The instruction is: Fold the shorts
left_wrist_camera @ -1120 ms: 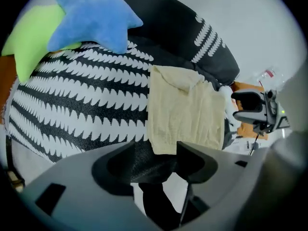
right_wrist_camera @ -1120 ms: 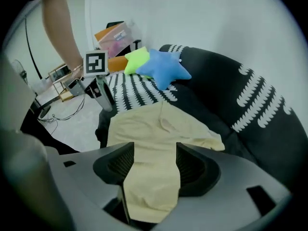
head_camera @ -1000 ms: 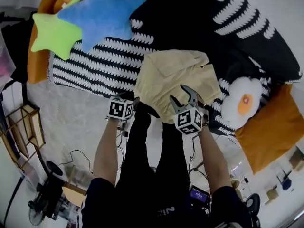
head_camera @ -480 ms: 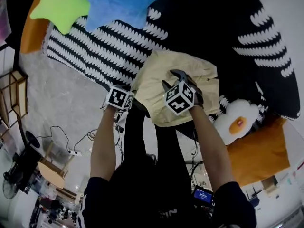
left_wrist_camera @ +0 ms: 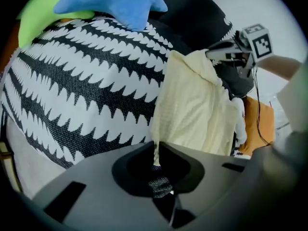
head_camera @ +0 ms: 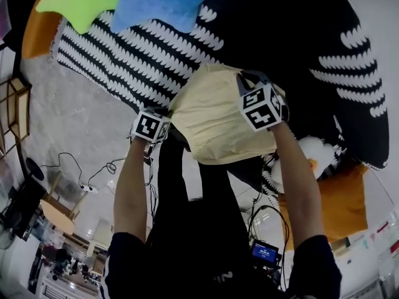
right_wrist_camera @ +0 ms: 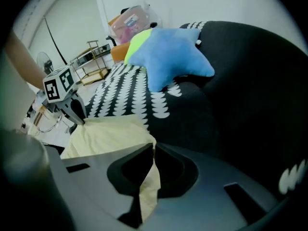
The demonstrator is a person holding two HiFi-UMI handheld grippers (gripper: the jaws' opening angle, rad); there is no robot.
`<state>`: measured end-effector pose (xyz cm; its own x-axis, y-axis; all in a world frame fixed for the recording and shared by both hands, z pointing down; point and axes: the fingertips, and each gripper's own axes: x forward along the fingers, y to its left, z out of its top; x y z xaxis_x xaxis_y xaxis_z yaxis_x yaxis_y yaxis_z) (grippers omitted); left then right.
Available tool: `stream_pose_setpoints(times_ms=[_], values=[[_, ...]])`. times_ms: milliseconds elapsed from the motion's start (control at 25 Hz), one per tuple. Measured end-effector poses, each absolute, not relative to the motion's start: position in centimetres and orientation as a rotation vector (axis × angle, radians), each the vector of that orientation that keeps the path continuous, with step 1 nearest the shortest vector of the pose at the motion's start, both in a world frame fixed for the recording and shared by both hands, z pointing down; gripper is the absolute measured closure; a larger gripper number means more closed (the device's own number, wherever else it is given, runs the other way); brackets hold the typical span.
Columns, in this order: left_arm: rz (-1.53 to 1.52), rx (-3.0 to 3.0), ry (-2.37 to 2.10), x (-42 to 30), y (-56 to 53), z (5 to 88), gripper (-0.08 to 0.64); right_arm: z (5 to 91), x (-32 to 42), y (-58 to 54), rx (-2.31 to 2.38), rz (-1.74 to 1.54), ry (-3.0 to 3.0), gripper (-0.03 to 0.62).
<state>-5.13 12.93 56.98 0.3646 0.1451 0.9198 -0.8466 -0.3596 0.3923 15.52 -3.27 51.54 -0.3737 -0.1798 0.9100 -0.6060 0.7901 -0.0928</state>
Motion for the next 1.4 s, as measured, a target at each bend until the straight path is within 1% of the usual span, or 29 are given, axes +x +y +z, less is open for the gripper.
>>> stream_pose_setpoints(times_ms=[120,240,320,480,640,760,880,1080,1200,1400], values=[[1.186,1.637,-0.679,-5.4,12.1,57.9,0.528,51.5,17.8,-8.9,0.611,0.422,-1.957,0.566],[1.095,1.619,-0.754,-5.6,11.3,57.8,0.529,50.9,18.9,-12.9,0.608,0.441,-1.978,0.565],[1.052,1.612,-0.796,-5.5,10.6,57.6,0.529,51.1,18.7,-14.2,0.55,0.377,-1.962,0.565],[1.115,1.627,-0.834,-5.7,9.3,57.9,0.532,52.2,17.8,-15.7,0.455,0.197,-1.942,0.565],[1.065,1.624,-0.904,-6.7,7.6,57.7,0.532,52.9,17.0,-17.4,0.399,0.088,-1.928,0.565],[1.017,1.624,-0.924,-7.2,6.4,57.2,0.531,52.6,16.7,-18.5,0.379,0.068,-1.919,0.563],[1.018,1.632,-0.93,-7.3,6.2,56.7,0.532,51.6,16.9,-18.3,0.407,0.118,-1.949,0.563],[0.957,1.695,-0.942,-6.9,6.0,54.3,0.531,47.2,18.1,-16.8,0.46,0.17,-2.067,0.564],[0.908,1.754,-0.942,-6.7,6.6,52.4,0.531,44.4,19.6,-14.3,0.489,0.216,-2.138,0.565],[0.835,1.834,-0.931,-5.8,8.6,49.5,0.532,40.2,22.4,-8.6,0.455,0.19,-2.187,0.566]])
